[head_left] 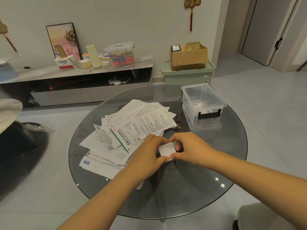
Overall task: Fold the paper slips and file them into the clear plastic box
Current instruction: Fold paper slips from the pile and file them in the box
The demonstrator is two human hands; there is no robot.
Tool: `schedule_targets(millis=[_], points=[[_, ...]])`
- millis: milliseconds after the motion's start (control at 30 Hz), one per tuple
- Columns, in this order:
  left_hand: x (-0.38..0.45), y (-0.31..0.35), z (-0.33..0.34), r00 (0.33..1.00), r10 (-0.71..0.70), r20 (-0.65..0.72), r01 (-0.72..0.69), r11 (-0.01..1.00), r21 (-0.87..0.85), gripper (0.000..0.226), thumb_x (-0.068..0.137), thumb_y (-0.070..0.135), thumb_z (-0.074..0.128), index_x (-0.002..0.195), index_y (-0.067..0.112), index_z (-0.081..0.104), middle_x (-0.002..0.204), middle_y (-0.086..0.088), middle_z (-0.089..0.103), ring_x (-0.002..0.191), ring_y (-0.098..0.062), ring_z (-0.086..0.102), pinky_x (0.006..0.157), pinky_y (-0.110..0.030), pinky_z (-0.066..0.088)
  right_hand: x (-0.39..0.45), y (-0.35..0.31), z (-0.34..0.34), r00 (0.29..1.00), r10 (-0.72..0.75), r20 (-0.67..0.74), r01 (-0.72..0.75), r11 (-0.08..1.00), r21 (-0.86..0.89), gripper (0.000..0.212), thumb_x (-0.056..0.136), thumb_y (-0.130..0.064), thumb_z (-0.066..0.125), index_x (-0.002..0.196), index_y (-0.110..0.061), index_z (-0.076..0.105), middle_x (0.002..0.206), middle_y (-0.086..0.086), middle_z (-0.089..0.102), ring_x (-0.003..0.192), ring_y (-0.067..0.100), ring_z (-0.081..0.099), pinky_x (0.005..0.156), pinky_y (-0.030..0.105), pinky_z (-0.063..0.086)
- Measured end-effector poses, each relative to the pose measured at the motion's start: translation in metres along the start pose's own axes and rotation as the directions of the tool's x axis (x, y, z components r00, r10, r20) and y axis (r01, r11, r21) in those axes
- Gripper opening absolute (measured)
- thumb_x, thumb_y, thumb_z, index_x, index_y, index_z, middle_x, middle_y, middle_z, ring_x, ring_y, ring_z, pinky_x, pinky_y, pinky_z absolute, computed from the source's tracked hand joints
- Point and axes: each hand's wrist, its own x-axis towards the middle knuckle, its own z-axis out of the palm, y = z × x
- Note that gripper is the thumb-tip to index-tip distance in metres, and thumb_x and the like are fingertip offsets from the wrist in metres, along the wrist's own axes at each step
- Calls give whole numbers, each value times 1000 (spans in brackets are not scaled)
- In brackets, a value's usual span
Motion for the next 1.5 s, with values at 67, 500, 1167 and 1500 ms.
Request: schedule_targets(millis=[67, 500, 1167, 1500], points=[[2, 0, -2, 999, -48, 10, 48, 999, -20, 47, 76, 26, 75, 117, 32, 54, 114, 10, 43, 104, -7, 50, 90, -20, 43, 1, 0, 1, 1000, 11, 8, -10, 998, -64, 44, 75, -38, 73, 115, -27, 56, 88, -11, 50, 96, 13, 43, 82, 26, 40], [13, 6, -8, 987, -158, 40, 160, 986, -41, 46, 71, 21, 80, 113, 29, 61, 87, 13, 49, 81, -7, 52, 68, -15, 40, 1, 3, -2, 995, 88, 45, -84, 994, -72, 49, 76, -41, 72, 120, -30, 55, 99, -6, 40, 113, 16, 39, 96, 30, 38], [27, -10, -3, 968, -1, -249, 102, 914, 393, 40, 94, 34, 48, 131, 19, 49, 138, -1, 41, 128, -18, 33, 103, -31, 17, -6, 17, -44, 930, 366, -45, -333, 781, -528, 26, 87, -21, 50, 64, -18, 38, 68, -3, 43, 67, 20, 46, 49, 23, 23], [32, -9, -1, 975, -85, -204, 189, 800, 570, 35, 95, 42, 39, 120, 21, 49, 118, 2, 57, 111, -19, 49, 100, -36, 26, -18, 29, -59, 918, 372, -136, -387, 768, -510, 13, 83, -27, 57, 79, -17, 49, 71, -3, 52, 66, 18, 50, 52, 24, 30]])
